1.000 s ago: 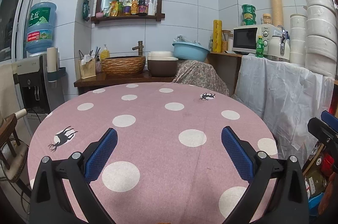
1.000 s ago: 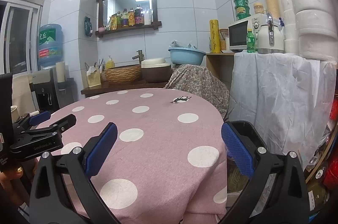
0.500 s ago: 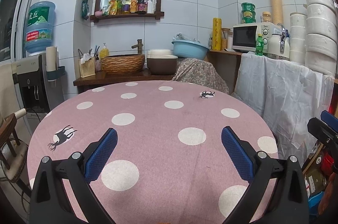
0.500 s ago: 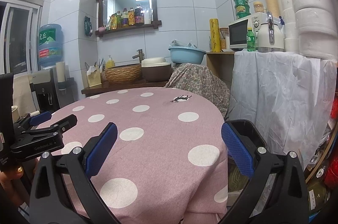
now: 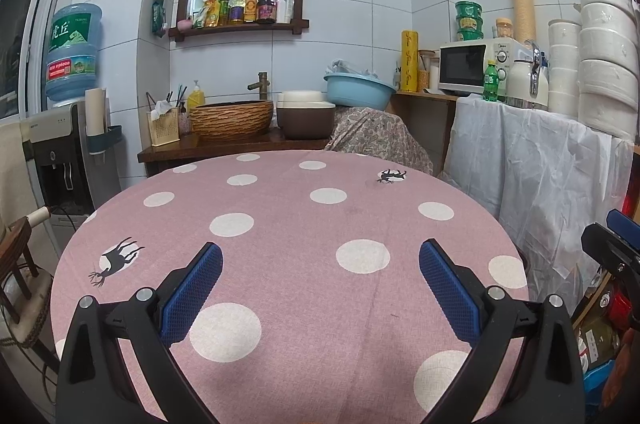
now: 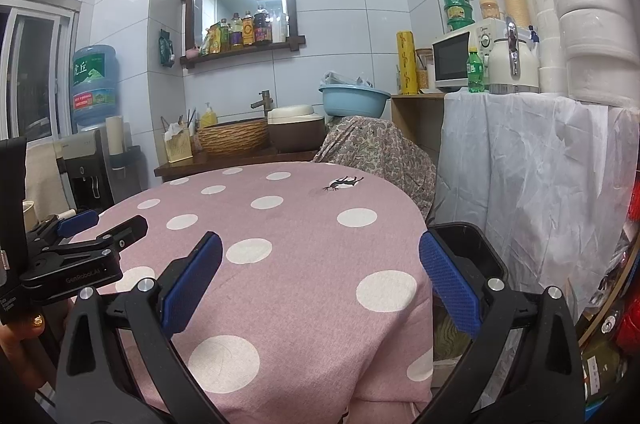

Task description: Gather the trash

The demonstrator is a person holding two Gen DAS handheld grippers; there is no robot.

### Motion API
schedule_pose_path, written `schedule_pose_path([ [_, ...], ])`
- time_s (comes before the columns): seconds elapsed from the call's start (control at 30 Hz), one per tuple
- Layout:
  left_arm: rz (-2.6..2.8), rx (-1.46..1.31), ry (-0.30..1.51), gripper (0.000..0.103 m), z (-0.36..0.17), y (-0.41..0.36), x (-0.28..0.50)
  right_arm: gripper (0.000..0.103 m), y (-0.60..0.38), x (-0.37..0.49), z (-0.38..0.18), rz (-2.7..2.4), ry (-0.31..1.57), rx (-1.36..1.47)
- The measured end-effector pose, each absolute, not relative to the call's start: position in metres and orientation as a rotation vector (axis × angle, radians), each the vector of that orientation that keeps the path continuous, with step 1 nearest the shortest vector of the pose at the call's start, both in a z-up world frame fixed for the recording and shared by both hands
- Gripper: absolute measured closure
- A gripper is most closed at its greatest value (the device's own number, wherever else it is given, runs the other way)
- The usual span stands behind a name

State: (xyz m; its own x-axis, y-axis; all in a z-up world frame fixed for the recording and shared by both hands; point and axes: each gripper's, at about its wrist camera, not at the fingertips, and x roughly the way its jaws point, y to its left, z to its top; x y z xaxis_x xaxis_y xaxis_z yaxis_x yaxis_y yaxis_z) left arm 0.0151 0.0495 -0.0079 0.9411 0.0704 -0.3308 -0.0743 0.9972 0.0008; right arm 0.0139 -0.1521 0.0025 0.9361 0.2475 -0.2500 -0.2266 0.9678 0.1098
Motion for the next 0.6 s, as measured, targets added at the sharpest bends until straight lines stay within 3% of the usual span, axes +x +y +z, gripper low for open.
schedule_pose_path([
  [0.6,0.035,-0.016,0.355,0.005,-0.0056,0.0486,0.0196,0.006,-0.1556,0.0152,-0.0033,0.232,0.273,0.100],
])
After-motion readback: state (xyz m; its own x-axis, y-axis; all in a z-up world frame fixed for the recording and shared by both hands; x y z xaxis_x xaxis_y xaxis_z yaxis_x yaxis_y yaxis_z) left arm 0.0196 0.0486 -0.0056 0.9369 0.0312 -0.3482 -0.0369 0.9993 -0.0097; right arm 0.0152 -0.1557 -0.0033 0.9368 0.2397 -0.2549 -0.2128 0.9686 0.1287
